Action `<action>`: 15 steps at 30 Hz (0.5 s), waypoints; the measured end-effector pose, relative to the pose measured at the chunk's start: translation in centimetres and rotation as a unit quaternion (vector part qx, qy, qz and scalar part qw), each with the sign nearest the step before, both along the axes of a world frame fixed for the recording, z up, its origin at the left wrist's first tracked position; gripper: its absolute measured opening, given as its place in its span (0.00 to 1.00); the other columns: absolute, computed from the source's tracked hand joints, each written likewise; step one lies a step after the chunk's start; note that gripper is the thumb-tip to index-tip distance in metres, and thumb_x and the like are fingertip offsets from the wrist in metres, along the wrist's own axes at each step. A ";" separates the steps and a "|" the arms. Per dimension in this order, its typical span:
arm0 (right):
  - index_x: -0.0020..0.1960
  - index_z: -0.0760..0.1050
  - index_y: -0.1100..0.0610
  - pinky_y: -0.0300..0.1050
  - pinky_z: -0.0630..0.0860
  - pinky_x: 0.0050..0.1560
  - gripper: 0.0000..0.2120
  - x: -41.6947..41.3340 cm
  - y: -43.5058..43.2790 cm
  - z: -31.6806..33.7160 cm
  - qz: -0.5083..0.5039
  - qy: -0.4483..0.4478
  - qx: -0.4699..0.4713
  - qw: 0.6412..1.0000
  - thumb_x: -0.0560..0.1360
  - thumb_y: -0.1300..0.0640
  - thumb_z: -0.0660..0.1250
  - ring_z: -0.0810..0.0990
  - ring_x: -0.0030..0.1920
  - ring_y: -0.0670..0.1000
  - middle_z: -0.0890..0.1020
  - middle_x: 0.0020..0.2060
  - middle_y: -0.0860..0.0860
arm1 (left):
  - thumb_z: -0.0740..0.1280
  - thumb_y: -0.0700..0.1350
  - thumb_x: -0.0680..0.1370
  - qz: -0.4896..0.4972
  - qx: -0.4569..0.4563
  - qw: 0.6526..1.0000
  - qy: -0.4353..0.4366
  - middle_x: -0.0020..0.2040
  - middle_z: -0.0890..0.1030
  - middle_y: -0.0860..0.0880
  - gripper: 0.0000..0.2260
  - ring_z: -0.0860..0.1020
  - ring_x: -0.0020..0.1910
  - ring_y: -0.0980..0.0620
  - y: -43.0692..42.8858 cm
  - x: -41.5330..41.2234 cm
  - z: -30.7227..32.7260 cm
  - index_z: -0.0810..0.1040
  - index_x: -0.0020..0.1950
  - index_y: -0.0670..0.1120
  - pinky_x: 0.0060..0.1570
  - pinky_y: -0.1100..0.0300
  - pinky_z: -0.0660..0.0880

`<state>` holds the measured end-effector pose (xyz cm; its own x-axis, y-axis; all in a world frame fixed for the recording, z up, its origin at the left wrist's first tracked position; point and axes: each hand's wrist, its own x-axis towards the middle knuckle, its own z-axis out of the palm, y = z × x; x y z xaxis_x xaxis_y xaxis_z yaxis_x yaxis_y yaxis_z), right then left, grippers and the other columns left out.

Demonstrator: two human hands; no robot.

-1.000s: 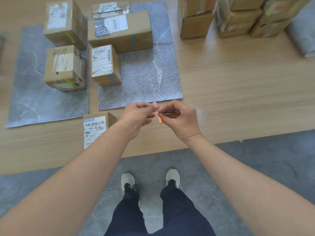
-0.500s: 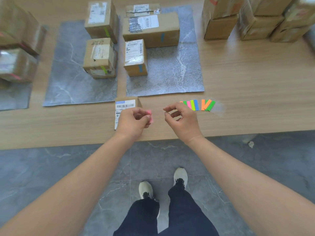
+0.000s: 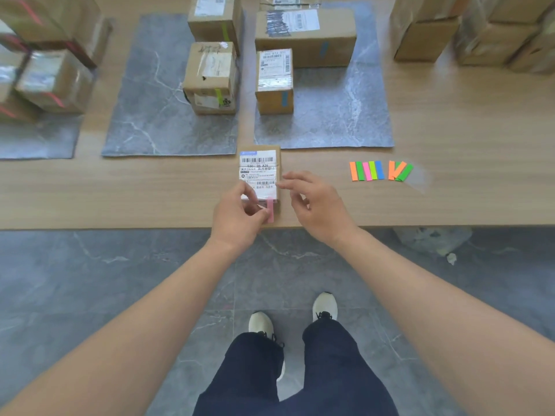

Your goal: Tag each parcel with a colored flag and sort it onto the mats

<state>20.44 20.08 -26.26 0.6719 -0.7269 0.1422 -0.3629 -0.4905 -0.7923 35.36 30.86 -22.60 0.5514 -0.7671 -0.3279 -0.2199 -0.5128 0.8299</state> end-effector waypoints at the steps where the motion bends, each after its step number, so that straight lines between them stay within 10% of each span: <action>1: 0.62 0.83 0.56 0.43 0.79 0.52 0.15 0.1 0.2 -0.3 0.014 0.007 -0.012 1.000 0.79 0.66 0.64 0.80 0.62 0.50 0.80 0.64 0.50 | 0.73 0.38 0.72 0.002 0.000 1.000 -0.011 0.35 0.84 0.43 0.15 0.83 0.38 0.41 0.2 0.0 -0.4 0.68 0.39 0.52 0.41 0.39 0.80; 4: 0.61 0.83 0.55 0.57 0.82 0.47 0.12 0.6 0.4 -1.0 0.032 0.021 -0.044 0.998 0.81 0.58 0.64 0.81 0.60 0.53 0.80 0.64 0.48 | 0.73 0.38 0.71 0.011 -0.003 0.999 -0.032 0.36 0.84 0.44 0.16 0.83 0.36 0.46 0.3 -0.2 -1.3 0.66 0.37 0.52 0.41 0.41 0.80; 15: 0.47 0.82 0.55 0.52 0.80 0.34 0.06 2.1 -0.3 -1.2 0.023 0.054 -0.146 0.988 0.73 0.54 0.76 0.81 0.48 0.52 0.80 0.54 0.47 | 0.72 0.35 0.72 0.049 -0.015 0.998 -0.026 0.35 0.84 0.42 0.15 0.85 0.34 0.54 -0.1 -0.7 -2.7 0.65 0.39 0.47 0.37 0.46 0.80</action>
